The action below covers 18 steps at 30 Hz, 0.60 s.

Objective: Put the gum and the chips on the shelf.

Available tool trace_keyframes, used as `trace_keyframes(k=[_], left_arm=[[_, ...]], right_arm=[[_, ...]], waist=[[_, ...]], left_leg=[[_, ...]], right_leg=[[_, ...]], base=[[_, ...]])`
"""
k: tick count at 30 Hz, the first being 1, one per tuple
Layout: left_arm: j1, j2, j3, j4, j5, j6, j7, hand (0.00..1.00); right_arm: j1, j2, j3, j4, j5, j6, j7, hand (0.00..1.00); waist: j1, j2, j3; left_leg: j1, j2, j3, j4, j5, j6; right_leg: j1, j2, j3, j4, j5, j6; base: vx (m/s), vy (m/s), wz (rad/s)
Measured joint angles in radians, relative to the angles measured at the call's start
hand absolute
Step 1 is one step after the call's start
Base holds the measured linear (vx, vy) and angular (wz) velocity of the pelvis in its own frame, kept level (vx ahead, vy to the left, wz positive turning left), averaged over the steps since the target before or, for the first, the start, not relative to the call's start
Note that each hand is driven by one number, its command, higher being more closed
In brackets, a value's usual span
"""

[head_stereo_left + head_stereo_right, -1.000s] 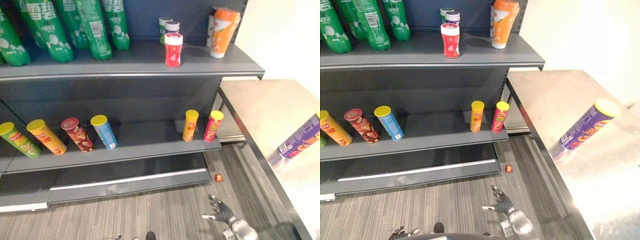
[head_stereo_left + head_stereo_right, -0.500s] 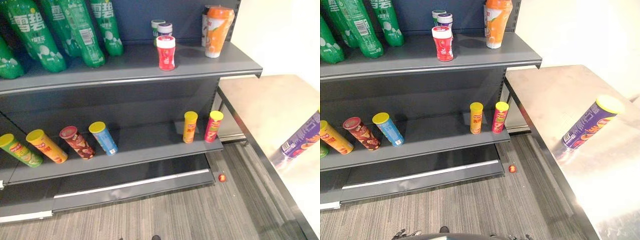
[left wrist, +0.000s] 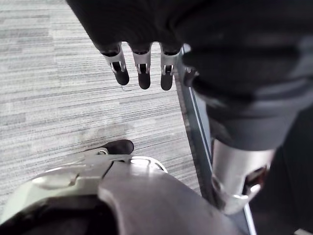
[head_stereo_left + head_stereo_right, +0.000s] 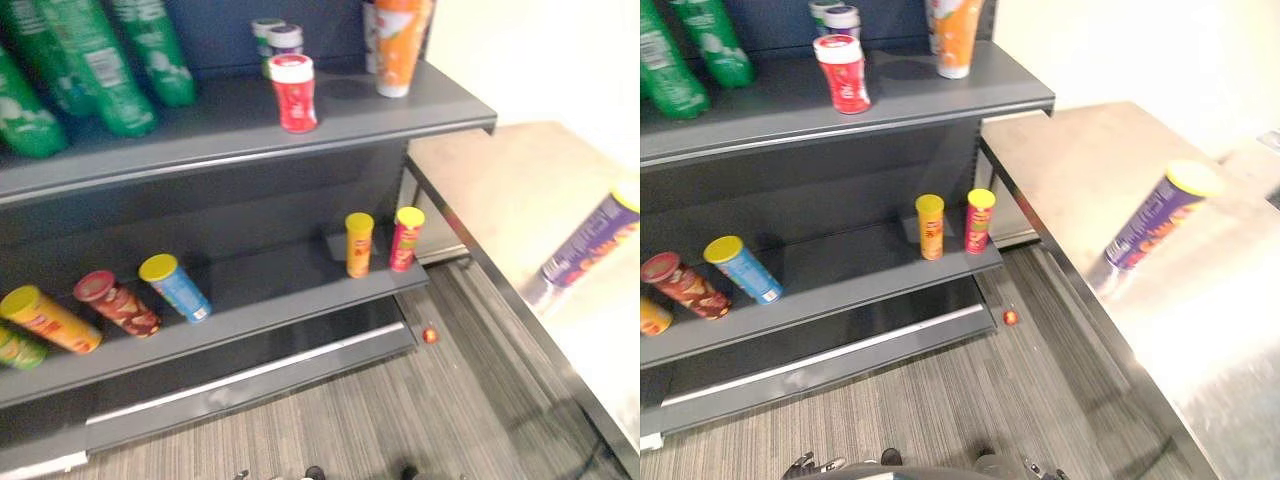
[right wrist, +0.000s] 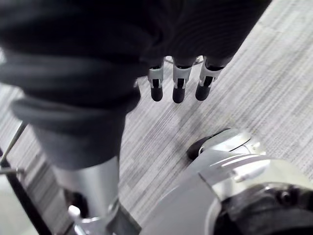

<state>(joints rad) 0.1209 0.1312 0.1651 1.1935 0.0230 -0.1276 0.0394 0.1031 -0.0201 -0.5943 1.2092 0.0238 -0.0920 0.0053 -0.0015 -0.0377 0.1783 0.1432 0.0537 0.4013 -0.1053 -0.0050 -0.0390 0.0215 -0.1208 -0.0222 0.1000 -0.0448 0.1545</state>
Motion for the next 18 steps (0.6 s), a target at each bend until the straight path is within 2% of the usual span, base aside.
trace_keyframes(k=[1,2,3,4,5,7,8,10,12,15,18], left_arm=[[0.000,-0.001,0.003,-0.001,0.000,0.000,0.000,0.00],[0.002,-0.005,0.018,-0.004,0.000,0.000,0.000,0.00],[0.001,-0.006,0.025,-0.004,0.000,0.001,0.000,0.00],[0.000,-0.007,0.029,-0.009,0.000,0.003,-0.001,0.00],[0.001,-0.008,0.028,-0.020,-0.001,0.004,-0.002,0.00],[-0.007,-0.005,0.026,-0.018,-0.001,0.006,-0.005,0.00],[-0.014,-0.001,0.016,-0.008,0.000,0.007,-0.005,0.00],[-0.026,-0.009,-0.008,0.000,-0.001,0.006,-0.005,0.00],[-0.035,-0.011,-0.022,0.001,-0.001,0.006,-0.006,0.00],[-0.038,-0.020,-0.022,-0.001,-0.004,0.005,-0.008,0.00],[-0.036,-0.019,-0.014,-0.001,-0.007,0.005,-0.010,0.00]], right_arm=[[0.005,0.006,-0.010,-0.012,0.007,0.001,-0.001,0.00],[0.011,0.021,-0.029,-0.032,0.021,0.001,-0.003,0.00],[0.016,0.024,-0.028,-0.037,0.024,0.001,-0.004,0.00],[0.032,0.031,-0.028,-0.051,0.025,0.001,-0.008,0.00],[0.040,0.033,-0.027,-0.056,0.024,-0.001,-0.010,0.00],[0.037,0.033,-0.026,-0.054,0.023,0.000,-0.011,0.00],[0.032,0.031,-0.025,-0.054,0.022,0.001,-0.013,0.00],[0.032,0.016,-0.027,-0.051,0.020,0.002,-0.018,0.00],[0.024,0.005,-0.026,-0.050,0.016,0.007,-0.019,0.00],[0.009,-0.012,-0.024,-0.049,0.015,0.017,-0.019,0.00],[-0.002,-0.008,-0.024,-0.049,0.016,0.017,-0.018,0.00]], waist=[[0.001,0.004,0.004],[0.001,0.013,0.011],[-0.001,0.011,0.010],[-0.003,0.013,0.009],[0.000,0.014,0.007],[0.004,0.012,0.006],[0.003,0.005,0.009],[-0.002,0.030,0.009],[-0.006,0.039,0.004],[-0.013,0.058,-0.005],[-0.018,0.049,-0.016]], left_leg=[[-0.001,0.011,0.039,0.000,-0.004,0.008],[0.000,0.027,0.093,0.000,-0.005,0.016],[0.001,0.032,0.116,0.000,-0.006,0.017],[0.006,0.049,0.165,0.001,-0.007,0.018],[0.006,0.065,0.209,0.001,-0.010,0.021],[0.001,0.082,0.272,0.004,-0.004,0.008],[0.002,0.085,0.306,0.002,0.002,-0.002],[0.008,0.090,0.351,0.001,0.012,-0.021],[0.015,0.079,0.386,0.001,0.011,-0.030],[0.016,0.094,0.411,0.002,0.017,-0.040],[0.015,0.109,0.438,0.007,0.013,-0.050]], right_leg=[[-0.024,0.001,-0.029,0.003,0.027,-0.014],[-0.055,-0.010,-0.150,0.032,0.038,-0.054],[-0.066,-0.027,-0.237,0.073,0.018,-0.086],[-0.072,-0.080,-0.425,0.180,-0.017,-0.138],[-0.064,-0.121,-0.545,0.253,-0.024,-0.149],[-0.053,-0.159,-0.653,0.279,-0.023,-0.145],[-0.058,-0.153,-0.692,0.259,-0.026,-0.141],[-0.054,-0.129,-0.707,0.212,-0.030,-0.141],[-0.033,-0.101,-0.701,0.110,-0.051,-0.120],[-0.017,-0.052,-0.684,0.014,-0.015,-0.113],[0.002,-0.001,-0.668,-0.095,0.028,-0.104]], base=[[-0.16,0.063,-1.35],[-0.12,0.038,-1.12],[-0.09,0.033,-1.19],[-0.05,0.026,-1.16],[-0.03,0.014,-1.22],[0.00,-0.099,-1.20],[0.00,-0.124,-1.05],[-0.06,-0.117,-0.74],[-0.07,-0.127,-0.60],[-0.08,-0.050,-0.26],[-0.09,-0.045,-0.24]])
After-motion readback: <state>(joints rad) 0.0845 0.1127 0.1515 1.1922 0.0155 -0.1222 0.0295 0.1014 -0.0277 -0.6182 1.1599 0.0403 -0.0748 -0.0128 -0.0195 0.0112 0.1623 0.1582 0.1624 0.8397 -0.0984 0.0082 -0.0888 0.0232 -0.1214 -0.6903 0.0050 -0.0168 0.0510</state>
